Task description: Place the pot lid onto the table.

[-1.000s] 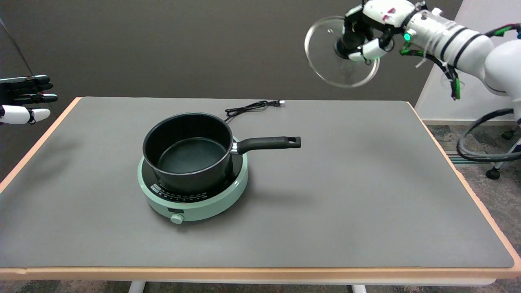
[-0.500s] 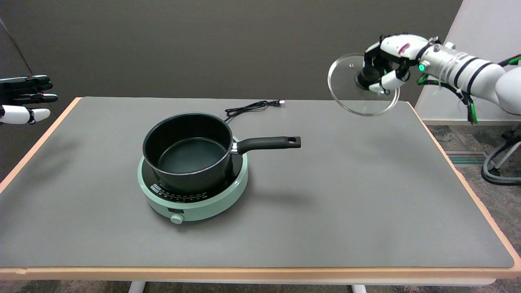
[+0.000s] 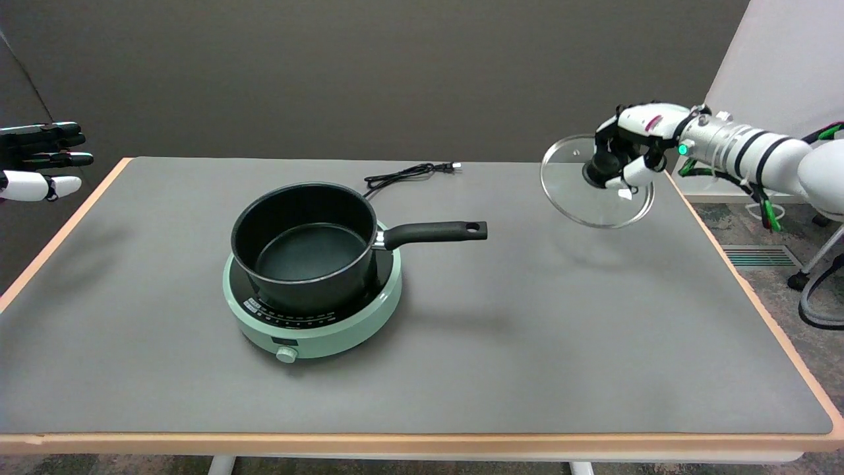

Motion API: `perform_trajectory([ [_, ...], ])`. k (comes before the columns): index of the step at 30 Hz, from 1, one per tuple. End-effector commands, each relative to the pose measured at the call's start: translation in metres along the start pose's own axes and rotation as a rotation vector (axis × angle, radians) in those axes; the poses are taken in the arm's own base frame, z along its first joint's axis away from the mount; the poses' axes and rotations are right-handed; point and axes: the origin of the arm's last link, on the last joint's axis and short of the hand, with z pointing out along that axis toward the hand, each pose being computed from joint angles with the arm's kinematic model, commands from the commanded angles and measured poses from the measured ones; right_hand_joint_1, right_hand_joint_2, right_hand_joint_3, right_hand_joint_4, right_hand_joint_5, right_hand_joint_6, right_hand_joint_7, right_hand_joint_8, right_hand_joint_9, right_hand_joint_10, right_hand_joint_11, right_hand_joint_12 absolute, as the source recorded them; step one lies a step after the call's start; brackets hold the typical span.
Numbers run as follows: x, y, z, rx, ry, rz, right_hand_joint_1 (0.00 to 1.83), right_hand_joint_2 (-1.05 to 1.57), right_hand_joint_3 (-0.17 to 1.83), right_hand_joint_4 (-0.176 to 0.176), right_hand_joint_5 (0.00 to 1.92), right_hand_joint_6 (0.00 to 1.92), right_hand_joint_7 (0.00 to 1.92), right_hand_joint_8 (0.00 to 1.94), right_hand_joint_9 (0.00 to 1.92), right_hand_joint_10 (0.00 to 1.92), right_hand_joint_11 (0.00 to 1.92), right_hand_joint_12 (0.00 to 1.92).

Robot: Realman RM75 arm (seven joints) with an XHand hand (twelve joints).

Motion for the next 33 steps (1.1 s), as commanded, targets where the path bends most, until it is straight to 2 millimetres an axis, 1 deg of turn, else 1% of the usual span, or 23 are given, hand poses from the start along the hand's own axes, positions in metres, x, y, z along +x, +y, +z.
perform_trajectory([
  [1,-0.05,-0.01,0.017,0.007,-0.117,0.058,1.21,0.95,0.45,-0.049,0.78,1.29,1.0,1.17,0.91,1.54,0.7,1.06],
  [5,-0.047,-0.022,0.026,0.036,-0.12,0.044,1.21,0.95,0.45,-0.05,0.78,1.29,1.0,1.17,0.9,1.54,0.7,1.06],
  [8,-0.049,-0.033,0.033,0.058,-0.128,0.041,1.21,0.95,0.44,-0.051,0.78,1.29,1.0,1.17,0.91,1.54,0.7,1.06],
  [18,-0.061,-0.052,0.055,0.068,-0.145,0.057,1.21,0.95,0.44,-0.051,0.78,1.29,1.0,1.17,0.9,1.54,0.7,1.06],
  [23,-0.07,-0.054,0.062,0.053,-0.161,0.076,1.21,0.95,0.44,-0.05,0.78,1.29,1.0,1.17,0.9,1.54,0.7,1.06],
  [28,-0.069,-0.057,0.067,0.048,-0.149,0.075,1.21,0.95,0.44,-0.05,0.78,1.29,1.0,1.17,0.9,1.54,0.7,1.07],
  [33,-0.066,-0.053,0.072,0.014,-0.133,0.072,1.21,0.95,0.44,-0.05,0.78,1.29,1.0,1.17,0.9,1.54,0.69,1.07],
])
